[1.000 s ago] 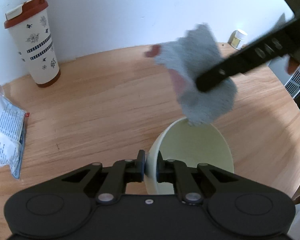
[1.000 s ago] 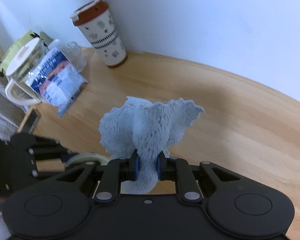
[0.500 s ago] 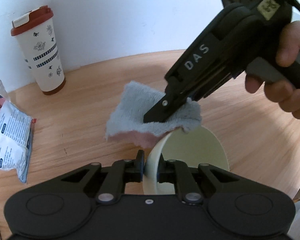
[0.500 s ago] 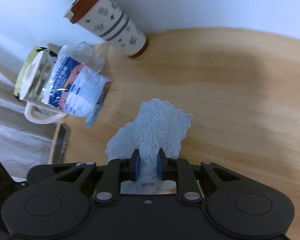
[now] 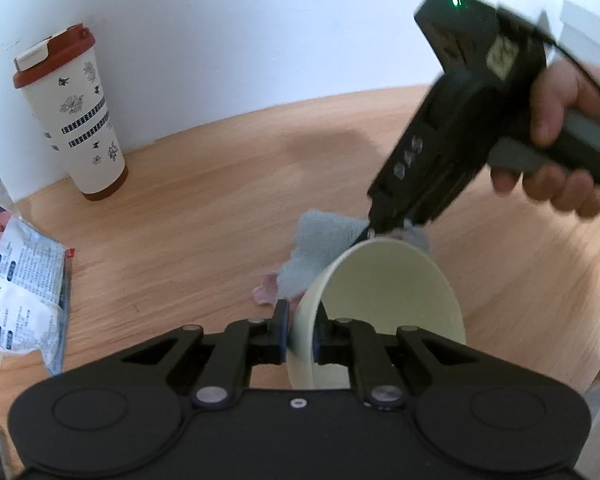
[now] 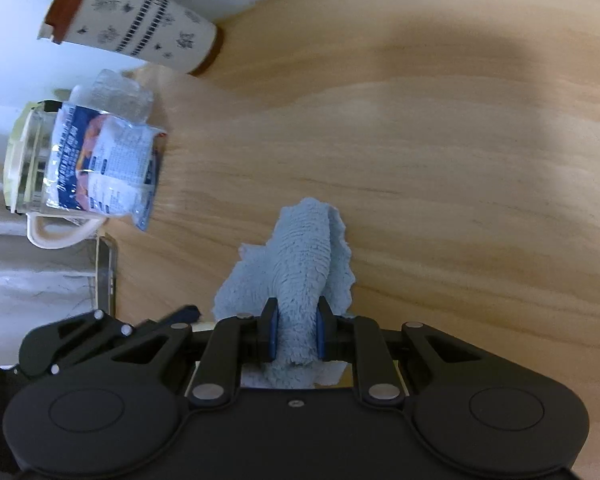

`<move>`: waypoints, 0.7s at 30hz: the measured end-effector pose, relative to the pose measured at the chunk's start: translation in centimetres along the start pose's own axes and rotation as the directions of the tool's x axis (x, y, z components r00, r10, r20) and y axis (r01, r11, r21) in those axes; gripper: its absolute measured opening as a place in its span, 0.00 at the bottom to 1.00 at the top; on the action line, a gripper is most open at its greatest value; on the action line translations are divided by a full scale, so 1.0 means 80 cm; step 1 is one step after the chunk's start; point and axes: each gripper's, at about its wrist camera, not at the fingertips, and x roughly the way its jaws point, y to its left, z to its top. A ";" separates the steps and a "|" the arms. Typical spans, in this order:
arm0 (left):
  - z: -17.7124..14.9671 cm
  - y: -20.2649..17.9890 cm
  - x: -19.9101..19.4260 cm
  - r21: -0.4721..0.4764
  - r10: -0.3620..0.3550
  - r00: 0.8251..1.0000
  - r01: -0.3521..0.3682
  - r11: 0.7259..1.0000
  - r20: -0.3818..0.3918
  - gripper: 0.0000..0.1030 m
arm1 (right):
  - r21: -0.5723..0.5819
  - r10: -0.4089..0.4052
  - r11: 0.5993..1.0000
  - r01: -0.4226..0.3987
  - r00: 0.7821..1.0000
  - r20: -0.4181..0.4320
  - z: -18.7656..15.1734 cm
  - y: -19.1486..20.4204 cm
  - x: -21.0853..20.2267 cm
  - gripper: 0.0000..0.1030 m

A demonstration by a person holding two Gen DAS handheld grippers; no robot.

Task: Clean bowl
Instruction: 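Wipe the bowl's outer wall with the cloth in the right tool while left tilts the bowl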

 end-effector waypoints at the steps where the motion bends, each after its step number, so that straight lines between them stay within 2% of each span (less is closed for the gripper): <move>1: -0.001 0.003 0.001 -0.001 -0.001 1.000 0.001 1.000 -0.008 0.10 | -0.015 0.004 1.000 -0.003 1.000 0.006 0.001 0.008 0.000 0.20; 7: -0.006 0.013 0.001 -0.019 -0.004 1.000 0.003 1.000 -0.031 0.11 | -0.099 0.040 0.994 -0.036 0.998 0.038 0.012 0.058 -0.002 0.21; 10: -0.011 0.016 -0.002 -0.022 -0.005 1.000 0.004 1.000 -0.028 0.12 | -0.152 0.028 0.988 -0.023 0.999 0.029 0.012 0.072 0.001 0.21; 14: -0.017 0.023 -0.001 -0.034 0.008 0.999 -0.009 0.999 -0.036 0.13 | -0.125 0.022 0.992 -0.022 1.000 -0.004 0.011 0.057 0.004 0.21; 17: -0.022 0.028 0.001 -0.035 0.006 0.999 -0.007 0.999 -0.038 0.13 | -0.114 -0.011 0.993 0.008 1.000 -0.021 0.006 0.041 0.004 0.21; 21: -0.028 0.042 0.005 -0.091 -0.002 0.998 -0.004 0.996 -0.061 0.13 | -0.101 -0.034 0.995 0.027 0.997 -0.070 -0.011 0.018 0.007 0.21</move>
